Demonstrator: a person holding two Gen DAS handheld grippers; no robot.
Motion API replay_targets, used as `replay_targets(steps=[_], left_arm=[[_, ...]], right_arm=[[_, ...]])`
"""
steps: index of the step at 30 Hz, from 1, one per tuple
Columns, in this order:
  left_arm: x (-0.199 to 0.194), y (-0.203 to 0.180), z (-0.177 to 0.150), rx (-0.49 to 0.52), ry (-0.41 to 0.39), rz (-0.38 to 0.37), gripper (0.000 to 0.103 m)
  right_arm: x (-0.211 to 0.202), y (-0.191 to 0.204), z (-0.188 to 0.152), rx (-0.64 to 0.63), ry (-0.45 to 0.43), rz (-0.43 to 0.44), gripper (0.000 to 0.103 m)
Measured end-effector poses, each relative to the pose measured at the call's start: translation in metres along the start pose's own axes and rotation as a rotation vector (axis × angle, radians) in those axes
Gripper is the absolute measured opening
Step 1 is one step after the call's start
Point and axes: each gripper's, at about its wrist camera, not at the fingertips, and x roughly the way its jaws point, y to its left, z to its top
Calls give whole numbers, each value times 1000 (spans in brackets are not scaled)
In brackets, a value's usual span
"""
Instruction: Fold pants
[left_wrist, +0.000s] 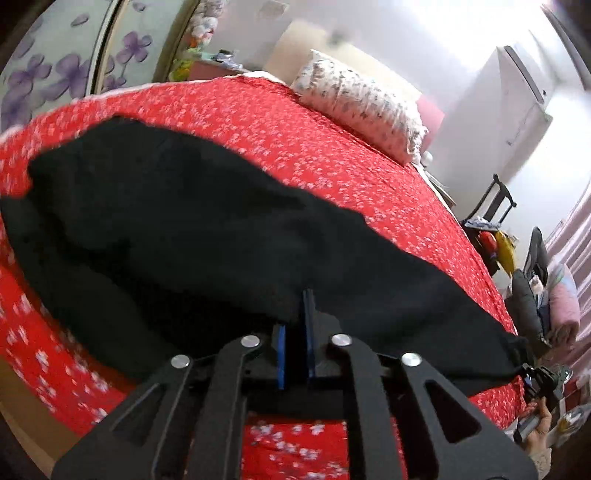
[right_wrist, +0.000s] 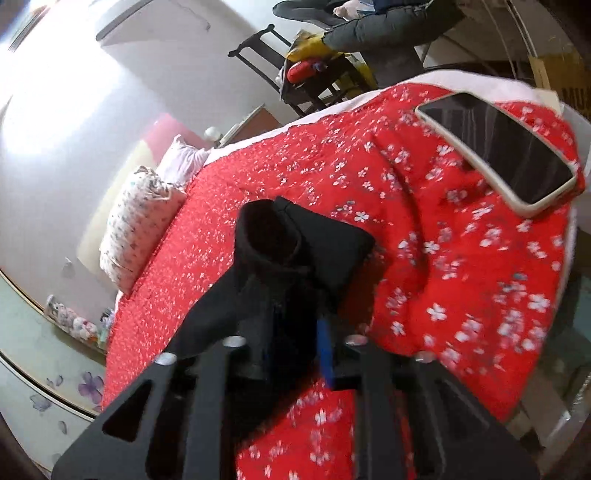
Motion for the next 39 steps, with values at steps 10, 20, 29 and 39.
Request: replay_targets(steps=[10,20,29,39], left_arm=[[-20,7,1,-17,-176,26,82],[-24,17,-2,-38,-176,57,89],[-18,13,-2,-22,-166,67,91],[-32,45,6,-164,-137,-34,91]], right_arm=[[-14,4,15,51,-6,-65,44],[13,70,38,-251,-59,-64,11],[34,16,33,-188,-2,-230,11],[-17,25,13,-72,-164,-250,45]])
